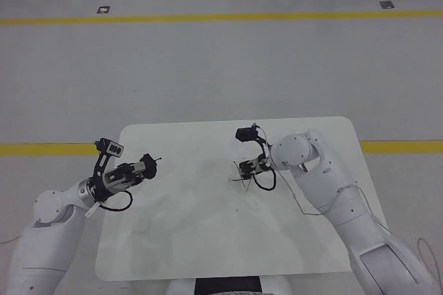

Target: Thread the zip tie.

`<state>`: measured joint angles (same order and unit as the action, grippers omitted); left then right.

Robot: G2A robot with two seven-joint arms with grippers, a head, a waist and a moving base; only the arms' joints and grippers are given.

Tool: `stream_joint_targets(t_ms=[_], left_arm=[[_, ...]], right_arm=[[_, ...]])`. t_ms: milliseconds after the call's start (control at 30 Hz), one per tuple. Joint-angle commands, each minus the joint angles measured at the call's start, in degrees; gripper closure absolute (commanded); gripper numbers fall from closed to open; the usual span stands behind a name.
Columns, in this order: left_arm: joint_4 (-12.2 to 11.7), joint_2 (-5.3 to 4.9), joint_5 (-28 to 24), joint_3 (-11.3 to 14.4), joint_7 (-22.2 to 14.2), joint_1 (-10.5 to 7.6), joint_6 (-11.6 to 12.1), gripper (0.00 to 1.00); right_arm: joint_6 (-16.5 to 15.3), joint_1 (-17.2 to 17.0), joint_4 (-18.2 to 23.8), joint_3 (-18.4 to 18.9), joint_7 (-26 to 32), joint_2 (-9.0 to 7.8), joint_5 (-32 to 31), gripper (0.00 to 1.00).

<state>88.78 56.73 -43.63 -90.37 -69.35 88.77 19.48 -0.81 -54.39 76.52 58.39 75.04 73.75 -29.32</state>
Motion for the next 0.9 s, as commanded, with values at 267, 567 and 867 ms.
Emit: stream_joint_targets(t_ms=[267, 567, 867], left_arm=[[0.0, 0.0, 0.0, 0.0, 0.0, 0.0, 0.0, 1.0], [0.23, 0.69, 0.42, 2.18, 5.91, 0.76, 0.0, 1.0], [-0.27, 2.65, 2.97, 5.59, 10.42, 0.39, 0.0, 1.0]], right_arm=[[-0.83, -1.34, 0.67, 2.19, -0.41, -0.3, 4.72, 1.0], [1.54, -4.25, 5.12, 3.04, -15.64, 0.36, 10.36, 1.0], [2.3, -8.06, 12.21, 1.88, -31.06, 1.23, 14.43, 1.0]])
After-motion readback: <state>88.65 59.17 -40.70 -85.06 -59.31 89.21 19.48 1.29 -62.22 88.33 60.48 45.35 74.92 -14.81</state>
